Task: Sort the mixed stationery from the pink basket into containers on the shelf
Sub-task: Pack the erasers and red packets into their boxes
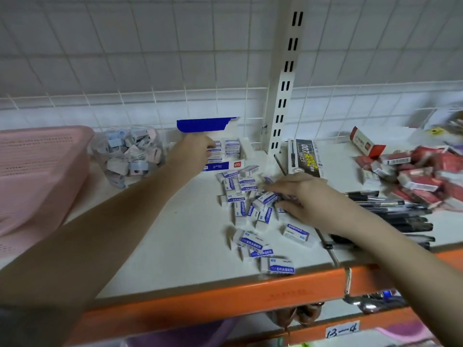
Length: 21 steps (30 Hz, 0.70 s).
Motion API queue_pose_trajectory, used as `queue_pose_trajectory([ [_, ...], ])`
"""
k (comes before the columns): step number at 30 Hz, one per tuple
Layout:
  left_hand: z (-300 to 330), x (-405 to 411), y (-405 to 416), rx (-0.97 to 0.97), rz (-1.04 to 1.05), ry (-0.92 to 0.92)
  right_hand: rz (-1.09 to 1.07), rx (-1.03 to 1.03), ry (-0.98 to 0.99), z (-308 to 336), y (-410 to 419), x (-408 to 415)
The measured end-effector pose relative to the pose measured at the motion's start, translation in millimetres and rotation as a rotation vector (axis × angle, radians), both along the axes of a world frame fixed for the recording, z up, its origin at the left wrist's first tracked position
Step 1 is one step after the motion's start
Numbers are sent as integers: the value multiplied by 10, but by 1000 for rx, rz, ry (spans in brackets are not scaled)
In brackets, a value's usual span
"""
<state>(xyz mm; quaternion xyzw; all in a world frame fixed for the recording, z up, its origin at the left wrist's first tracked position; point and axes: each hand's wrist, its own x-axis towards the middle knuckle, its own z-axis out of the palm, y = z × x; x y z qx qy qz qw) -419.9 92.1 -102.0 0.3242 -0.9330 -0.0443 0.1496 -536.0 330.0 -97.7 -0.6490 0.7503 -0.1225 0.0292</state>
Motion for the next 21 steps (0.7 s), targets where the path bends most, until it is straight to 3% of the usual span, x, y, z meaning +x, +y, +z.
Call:
queue_pose_trajectory([
  [7,28,-10,62,-46,26,-72,-196,-95,-168,-75,0,60],
  [12,34,41,380,-114,-160,-2,-300,-231,-224,-81,82,48],
  [18,98,255,761,161,-213,-123,-300,-313,-439,40,161,-8],
  [21,87,346,814,209,-186,-142,-291,-343,-409,80,124,-85],
])
